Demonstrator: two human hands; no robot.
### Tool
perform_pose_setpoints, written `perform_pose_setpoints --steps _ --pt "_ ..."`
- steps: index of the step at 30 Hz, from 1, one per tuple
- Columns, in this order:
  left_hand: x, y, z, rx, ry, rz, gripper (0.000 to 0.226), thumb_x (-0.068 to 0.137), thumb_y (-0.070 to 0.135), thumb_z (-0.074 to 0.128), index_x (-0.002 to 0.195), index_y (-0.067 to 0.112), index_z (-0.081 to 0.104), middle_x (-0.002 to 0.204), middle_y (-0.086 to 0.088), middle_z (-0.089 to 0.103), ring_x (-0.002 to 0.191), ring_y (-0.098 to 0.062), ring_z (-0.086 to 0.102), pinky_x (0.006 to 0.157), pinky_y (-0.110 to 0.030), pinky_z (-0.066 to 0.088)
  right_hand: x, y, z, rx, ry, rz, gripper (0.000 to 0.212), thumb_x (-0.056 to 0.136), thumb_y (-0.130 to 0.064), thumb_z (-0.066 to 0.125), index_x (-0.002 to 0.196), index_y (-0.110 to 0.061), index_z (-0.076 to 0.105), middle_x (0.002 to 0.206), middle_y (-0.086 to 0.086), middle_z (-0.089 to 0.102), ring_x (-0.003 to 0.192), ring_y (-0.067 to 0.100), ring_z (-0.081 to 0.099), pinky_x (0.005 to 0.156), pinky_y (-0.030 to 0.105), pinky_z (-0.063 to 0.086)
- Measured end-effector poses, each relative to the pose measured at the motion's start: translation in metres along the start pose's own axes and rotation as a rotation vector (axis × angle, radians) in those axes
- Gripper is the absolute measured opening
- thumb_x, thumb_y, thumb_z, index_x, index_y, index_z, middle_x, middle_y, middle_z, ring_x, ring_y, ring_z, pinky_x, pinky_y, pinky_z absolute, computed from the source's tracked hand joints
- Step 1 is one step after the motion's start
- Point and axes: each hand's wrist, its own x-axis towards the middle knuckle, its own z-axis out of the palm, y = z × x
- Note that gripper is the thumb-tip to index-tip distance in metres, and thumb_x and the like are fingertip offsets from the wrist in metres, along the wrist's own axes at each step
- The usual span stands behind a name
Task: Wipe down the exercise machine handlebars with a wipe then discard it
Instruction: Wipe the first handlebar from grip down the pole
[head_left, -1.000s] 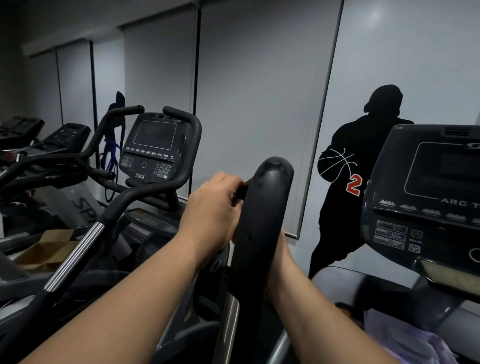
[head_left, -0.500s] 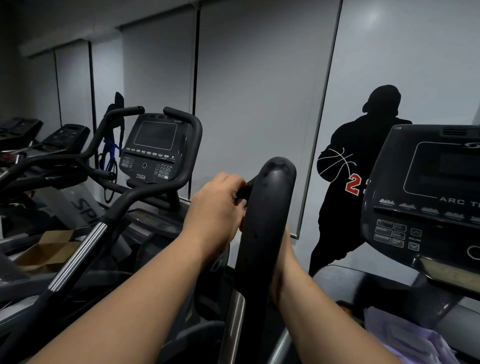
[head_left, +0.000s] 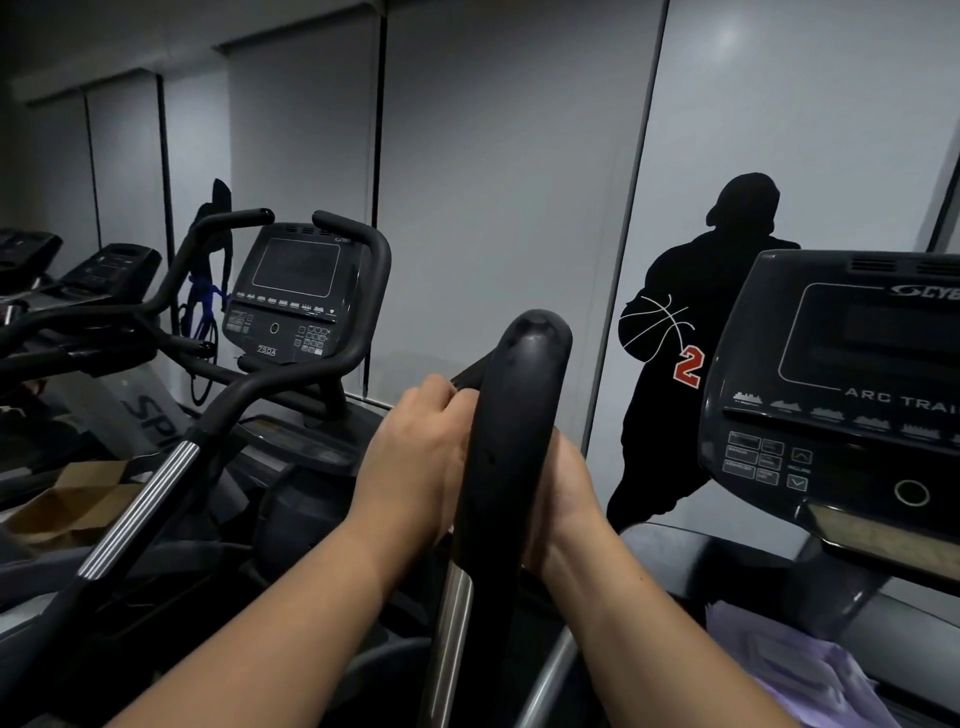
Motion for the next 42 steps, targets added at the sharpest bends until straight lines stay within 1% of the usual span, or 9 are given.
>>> perform_pose_setpoints --steps 3,6,12,17,22,26,29,33,42 --pt "0.009 0.002 -0.008 0.111 0.081 -0.039 0.025 0.081 0.007 0.069 0.081 0.02 0.048 0.081 0.002 0.044 0.069 -0.022 0.043 0.054 -0.033 0.034 -0.002 -0.004 -0.008 -0.248 0.075 -0.253 0.012 0.088 -0.023 0.058 0.084 -0.017 0.068 0.084 0.008 0.065 0.084 0.028 0.059 0.072 0.038 0.048" --pt "0.01 0.002 -0.012 0.044 0.089 -0.074 0.021 0.081 0.003 0.068 0.079 0.015 0.05 0.084 -0.001 0.046 0.069 -0.023 0.042 0.053 -0.034 0.036 -0.017 -0.024 -0.008 -0.279 0.221 -0.689 0.021 0.093 -0.017 0.055 0.078 -0.021 0.069 0.086 0.004 0.065 0.087 0.022 0.059 0.079 0.037 0.047" --pt "0.009 -0.003 -0.008 -0.068 0.114 -0.076 0.029 0.085 0.001 0.066 0.087 0.024 0.048 0.088 -0.004 0.052 0.073 -0.028 0.052 0.058 -0.043 0.048 -0.065 -0.052 0.021 -0.8 0.052 -1.295 0.014 0.096 -0.025 0.054 0.098 -0.019 0.066 0.099 0.004 0.062 0.096 0.017 0.06 0.084 0.026 0.047" --pt "0.013 -0.016 -0.009 -0.228 0.29 -0.383 0.019 0.085 -0.001 0.057 0.083 0.013 0.068 0.094 0.002 0.054 0.078 -0.021 0.057 0.069 -0.036 0.048 -0.064 -0.042 0.036 -1.14 0.136 -1.197 0.016 0.087 -0.041 0.057 0.083 -0.028 0.065 0.094 -0.016 0.051 0.109 0.014 0.046 0.094 0.034 0.041" --pt "-0.001 -0.011 -0.002 -0.163 0.281 -0.229 0.012 0.089 0.017 0.062 0.077 0.017 0.064 0.095 0.0 0.057 0.079 -0.023 0.052 0.069 -0.033 0.042 -0.057 -0.027 0.046 -1.11 0.284 -1.251 0.014 0.082 -0.037 0.055 0.076 -0.026 0.061 0.096 -0.015 0.047 0.107 0.016 0.043 0.094 0.045 0.041" --pt "0.019 -0.012 -0.009 -0.202 0.234 -0.247 0.034 0.09 0.011 0.066 0.068 0.028 0.046 0.086 0.006 0.049 0.078 -0.024 0.052 0.065 -0.031 0.034 -0.055 -0.026 0.045 -1.091 0.291 -1.282 0.012 0.082 -0.033 0.054 0.074 -0.026 0.06 0.094 -0.014 0.047 0.106 0.018 0.044 0.093 0.043 0.041" --pt "0.026 -0.019 -0.011 -0.195 0.156 -0.178 0.018 0.087 0.009 0.066 0.073 0.016 0.058 0.082 0.005 0.056 0.077 -0.023 0.055 0.067 -0.034 0.04 -0.055 -0.026 0.045 -1.11 0.297 -1.306 0.015 0.082 -0.034 0.052 0.074 -0.026 0.061 0.094 -0.014 0.048 0.103 0.017 0.045 0.092 0.043 0.042" --pt "0.035 -0.038 -0.016 -0.359 0.11 -0.396 0.009 0.084 0.01 0.064 0.079 0.015 0.07 0.083 -0.001 0.068 0.078 -0.026 0.065 0.073 -0.045 0.055 -0.054 -0.026 0.044 -1.124 0.317 -1.316 0.018 0.082 -0.033 0.05 0.074 -0.022 0.063 0.094 -0.012 0.049 0.102 0.017 0.044 0.09 0.039 0.041" --pt "0.033 -0.04 -0.023 -0.476 0.047 -0.519 0.008 0.086 0.015 0.066 0.079 0.013 0.069 0.078 -0.008 0.07 0.07 -0.023 0.063 0.072 -0.047 0.056 -0.055 -0.025 0.044 -1.13 0.322 -1.309 0.018 0.085 -0.026 0.05 0.076 -0.02 0.065 0.094 -0.015 0.048 0.104 0.016 0.043 0.091 0.04 0.042"
